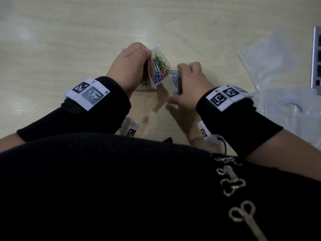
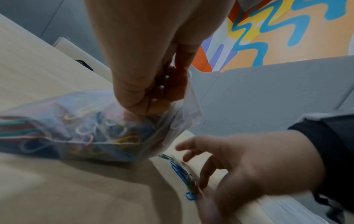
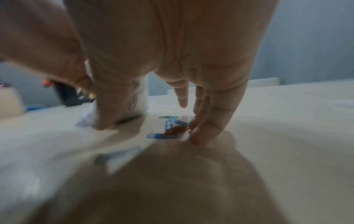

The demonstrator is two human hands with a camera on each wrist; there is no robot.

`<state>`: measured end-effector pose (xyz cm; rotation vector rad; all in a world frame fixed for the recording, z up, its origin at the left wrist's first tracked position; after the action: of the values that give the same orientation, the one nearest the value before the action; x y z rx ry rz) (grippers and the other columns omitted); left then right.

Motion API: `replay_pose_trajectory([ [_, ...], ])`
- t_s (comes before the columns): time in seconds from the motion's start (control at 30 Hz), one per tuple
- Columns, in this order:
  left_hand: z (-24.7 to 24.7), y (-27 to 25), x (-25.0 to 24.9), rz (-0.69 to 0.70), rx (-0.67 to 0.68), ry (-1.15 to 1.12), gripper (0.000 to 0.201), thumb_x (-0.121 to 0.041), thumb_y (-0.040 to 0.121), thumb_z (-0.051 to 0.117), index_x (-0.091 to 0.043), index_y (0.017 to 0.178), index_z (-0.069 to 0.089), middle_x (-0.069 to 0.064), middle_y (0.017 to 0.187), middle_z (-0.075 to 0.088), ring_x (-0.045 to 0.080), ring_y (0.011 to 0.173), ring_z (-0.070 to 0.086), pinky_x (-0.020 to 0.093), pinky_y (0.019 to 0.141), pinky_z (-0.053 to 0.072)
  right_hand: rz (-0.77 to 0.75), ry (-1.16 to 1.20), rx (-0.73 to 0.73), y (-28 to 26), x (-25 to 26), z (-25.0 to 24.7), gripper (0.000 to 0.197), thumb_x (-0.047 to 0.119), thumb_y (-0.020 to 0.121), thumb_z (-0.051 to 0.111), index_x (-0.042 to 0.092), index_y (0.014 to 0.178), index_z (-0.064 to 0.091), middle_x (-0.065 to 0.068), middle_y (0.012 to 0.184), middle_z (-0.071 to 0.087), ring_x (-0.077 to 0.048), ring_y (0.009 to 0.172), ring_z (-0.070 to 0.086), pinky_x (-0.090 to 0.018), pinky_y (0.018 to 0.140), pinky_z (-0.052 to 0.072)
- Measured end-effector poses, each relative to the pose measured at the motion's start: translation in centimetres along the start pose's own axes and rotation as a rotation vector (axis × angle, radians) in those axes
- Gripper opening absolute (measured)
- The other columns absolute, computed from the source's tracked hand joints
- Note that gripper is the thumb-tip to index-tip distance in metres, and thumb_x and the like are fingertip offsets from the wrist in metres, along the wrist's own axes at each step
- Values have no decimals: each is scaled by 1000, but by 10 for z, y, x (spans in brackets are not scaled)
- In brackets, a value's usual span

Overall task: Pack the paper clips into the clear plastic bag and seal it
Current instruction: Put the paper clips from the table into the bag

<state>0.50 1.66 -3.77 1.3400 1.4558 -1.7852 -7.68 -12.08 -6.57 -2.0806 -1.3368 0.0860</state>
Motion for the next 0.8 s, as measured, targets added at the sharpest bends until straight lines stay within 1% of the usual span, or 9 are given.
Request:
replay_pose_trajectory([
  [0.03, 0, 0, 1, -1, 2, -1, 10, -24, 73, 48, -18, 64, 46, 4, 57, 48, 27, 67, 49, 39, 62, 40, -68, -73, 14, -3, 3, 4, 102, 48, 60, 84, 20, 140, 27, -10, 135, 28, -33, 119, 42, -46, 97, 44],
  [0.1, 0, 0, 1, 1, 6, 1, 11, -23, 73, 48, -18, 64, 45, 1, 54, 47, 25, 66, 47, 37, 62, 38, -165, -185, 25, -5, 8, 11, 105, 46, 57, 86, 22, 141, 26, -9, 135, 27, -33, 119, 37, -47, 96, 44],
  [0.17, 0, 0, 1, 5, 8, 5, 10, -22, 73, 48, -18, 64, 46, 3, 56, 47, 26, 66, 47, 38, 62, 38, -221, -218, 28, -3, 8, 13, 89, 42, 68, 81, 19, 140, 32, -11, 134, 31, -35, 117, 39, -45, 97, 42],
  [0.3, 1, 0, -1, 9, 7, 0, 9, -22, 73, 47, -17, 66, 45, 12, 62, 46, 28, 67, 47, 39, 62, 38, -323, -231, -19, -4, 7, 10, 41, 22, 92, 57, 14, 131, 48, -15, 124, 45, -37, 112, 48, -40, 91, 42],
  [0.37, 1, 0, -1, 11, 15, -7, 10, -21, 76, 47, -17, 67, 45, 12, 61, 48, 29, 67, 48, 39, 61, 39, -323, -244, -33, -2, 4, 8, 31, 15, 96, 46, 11, 126, 51, -16, 121, 47, -35, 109, 50, -37, 87, 41],
  [0.53, 0, 3, 0, 10, 21, -14, 13, -20, 77, 47, -18, 65, 45, -4, 49, 48, 25, 66, 45, 36, 61, 39, -290, -282, -27, 8, 1, 4, 26, 8, 96, 42, 6, 120, 52, -18, 118, 48, -38, 101, 55, -40, 82, 43],
  [0.63, 0, 3, 1, 14, 24, -18, 15, -17, 80, 47, -18, 65, 44, -5, 48, 48, 24, 66, 44, 38, 63, 38, -236, -289, -2, 15, 0, 1, 21, 15, 97, 45, 7, 115, 53, -18, 117, 49, -38, 100, 56, -41, 83, 46],
  [0.73, 1, 2, 0, 23, 22, 2, 14, -19, 77, 48, -18, 64, 45, -4, 49, 49, 25, 66, 46, 38, 63, 39, -144, -260, 49, 20, -1, 0, 26, 26, 96, 51, 7, 113, 54, -19, 119, 49, -39, 106, 55, -42, 88, 45],
  [0.8, 1, 2, 0, 19, 18, 16, 12, -23, 74, 49, -19, 63, 45, -5, 50, 48, 24, 66, 45, 37, 63, 39, -129, -277, 33, 19, 0, 1, 24, 21, 96, 49, 6, 114, 52, -20, 120, 47, -39, 109, 51, -42, 85, 43],
])
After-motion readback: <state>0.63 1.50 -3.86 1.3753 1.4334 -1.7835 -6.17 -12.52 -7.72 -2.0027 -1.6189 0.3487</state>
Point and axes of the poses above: each hand's wrist, its own y-axis towards the middle knuckle, its own z-axis out of the palm, x = y × z, the point moved 6 cm from there along y, towards the middle knuckle
